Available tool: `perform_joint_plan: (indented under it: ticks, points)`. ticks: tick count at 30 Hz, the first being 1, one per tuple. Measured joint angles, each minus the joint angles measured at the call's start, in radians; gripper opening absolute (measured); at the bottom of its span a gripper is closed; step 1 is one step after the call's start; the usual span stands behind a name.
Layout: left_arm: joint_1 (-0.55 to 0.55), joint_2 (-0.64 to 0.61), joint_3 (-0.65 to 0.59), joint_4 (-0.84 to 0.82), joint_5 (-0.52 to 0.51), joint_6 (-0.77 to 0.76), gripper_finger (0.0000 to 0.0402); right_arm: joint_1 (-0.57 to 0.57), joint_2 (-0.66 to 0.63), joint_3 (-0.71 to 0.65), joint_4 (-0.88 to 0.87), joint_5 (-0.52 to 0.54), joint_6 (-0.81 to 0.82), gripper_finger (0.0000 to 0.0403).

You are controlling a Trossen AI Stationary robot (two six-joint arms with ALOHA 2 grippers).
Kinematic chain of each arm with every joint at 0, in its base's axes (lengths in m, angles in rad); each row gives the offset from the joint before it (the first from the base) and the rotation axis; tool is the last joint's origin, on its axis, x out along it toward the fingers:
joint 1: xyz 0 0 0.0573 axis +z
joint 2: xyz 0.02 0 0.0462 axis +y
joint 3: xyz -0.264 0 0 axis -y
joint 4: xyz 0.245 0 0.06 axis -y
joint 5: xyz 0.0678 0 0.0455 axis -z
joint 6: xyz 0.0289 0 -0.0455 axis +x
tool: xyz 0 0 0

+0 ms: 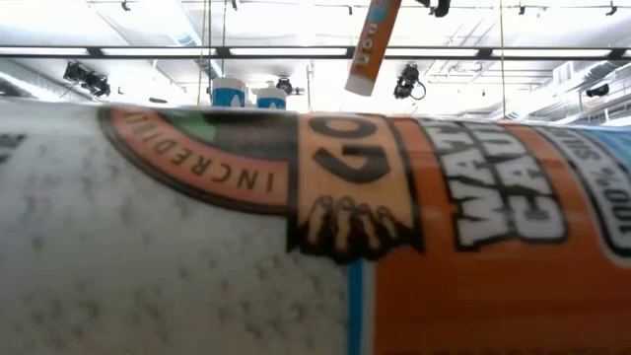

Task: Pick & place silicon tubes, Sealant and Lysol wipes
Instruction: Put the top left orange sealant into the white bin

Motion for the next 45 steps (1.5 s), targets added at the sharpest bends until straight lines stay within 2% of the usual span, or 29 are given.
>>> perform_joint_plan:
  ticks: [3,7,14,20,26,30,37,45]
  points:
    - [-0.030,-0.001,-0.010,-0.138,-0.032,-0.190,0.0287,-0.087,0.036,0.077,-0.070,-0.026,0.008,0.0220]
    - [-0.074,-0.008,-0.065,-0.141,-0.086,-0.243,0.0287,-0.162,0.112,0.176,-0.192,-0.071,0.028,0.0220]
    - [-0.077,-0.026,-0.125,-0.141,-0.075,-0.303,0.0287,-0.237,0.253,0.319,-0.281,-0.107,0.046,0.0221]
    - [-0.027,-0.076,-0.160,-0.142,-0.073,-0.322,0.0287,-0.289,0.372,0.433,-0.345,-0.174,0.059,0.0221]
    - [0.033,-0.153,-0.178,-0.141,-0.043,-0.230,0.0287,-0.331,0.492,0.491,-0.390,-0.280,0.051,0.0221]
    - [0.074,-0.222,-0.178,-0.142,-0.006,-0.163,0.0287,-0.356,0.551,0.513,-0.378,-0.291,0.036,0.0221]
    - [0.086,-0.303,-0.177,-0.142,-0.005,-0.086,0.0287,-0.374,0.593,0.490,-0.379,-0.327,0.005,0.0221]
    - [0.076,-0.335,-0.177,-0.142,-0.005,-0.014,0.0287,-0.419,0.593,0.343,-0.172,-0.327,0.061,0.0221]
